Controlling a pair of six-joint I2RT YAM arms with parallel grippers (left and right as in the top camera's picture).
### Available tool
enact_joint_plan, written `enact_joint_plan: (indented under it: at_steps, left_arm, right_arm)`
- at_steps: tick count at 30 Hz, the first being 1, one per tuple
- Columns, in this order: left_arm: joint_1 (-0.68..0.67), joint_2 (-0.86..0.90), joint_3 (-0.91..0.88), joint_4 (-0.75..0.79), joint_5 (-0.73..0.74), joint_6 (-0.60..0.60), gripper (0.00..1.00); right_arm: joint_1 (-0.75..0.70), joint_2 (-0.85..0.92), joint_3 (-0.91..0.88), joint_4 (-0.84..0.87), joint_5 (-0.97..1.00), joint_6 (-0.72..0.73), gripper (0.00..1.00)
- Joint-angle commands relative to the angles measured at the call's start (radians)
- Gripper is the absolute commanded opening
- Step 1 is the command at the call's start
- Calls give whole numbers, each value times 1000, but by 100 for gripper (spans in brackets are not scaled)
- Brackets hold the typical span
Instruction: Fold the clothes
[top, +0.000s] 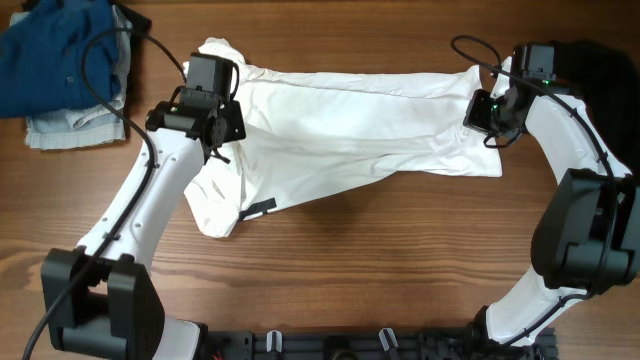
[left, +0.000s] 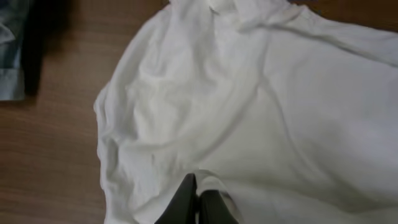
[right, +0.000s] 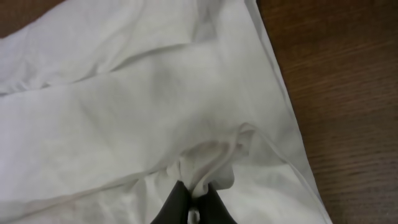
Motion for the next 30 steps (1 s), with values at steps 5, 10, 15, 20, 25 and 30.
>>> enact_joint_plan:
  at_steps: [5, 10, 15, 20, 25, 30]
  left_arm:
    - [85, 59, 7, 58, -54, -10, 4]
    - [108, 77, 6, 73, -54, -10, 4]
    - [120, 79, 7, 66, -49, -10, 4]
    - [118, 80, 6, 3, 34, -10, 4]
    - [120, 81, 6, -59, 33, -10, 4]
    - [120, 81, 6, -47, 33, -9, 4]
  right_arm:
    - [2, 19, -1, 21, 67, 4, 4]
    - [1, 19, -1, -3, 130, 5, 4]
    - [0, 11, -1, -27, 103, 5, 4]
    - [2, 6, -1, -55, 92, 2, 4]
    - [-5, 6, -1, -122, 127, 13, 37]
    - [-18, 6, -1, -104, 119, 12, 38]
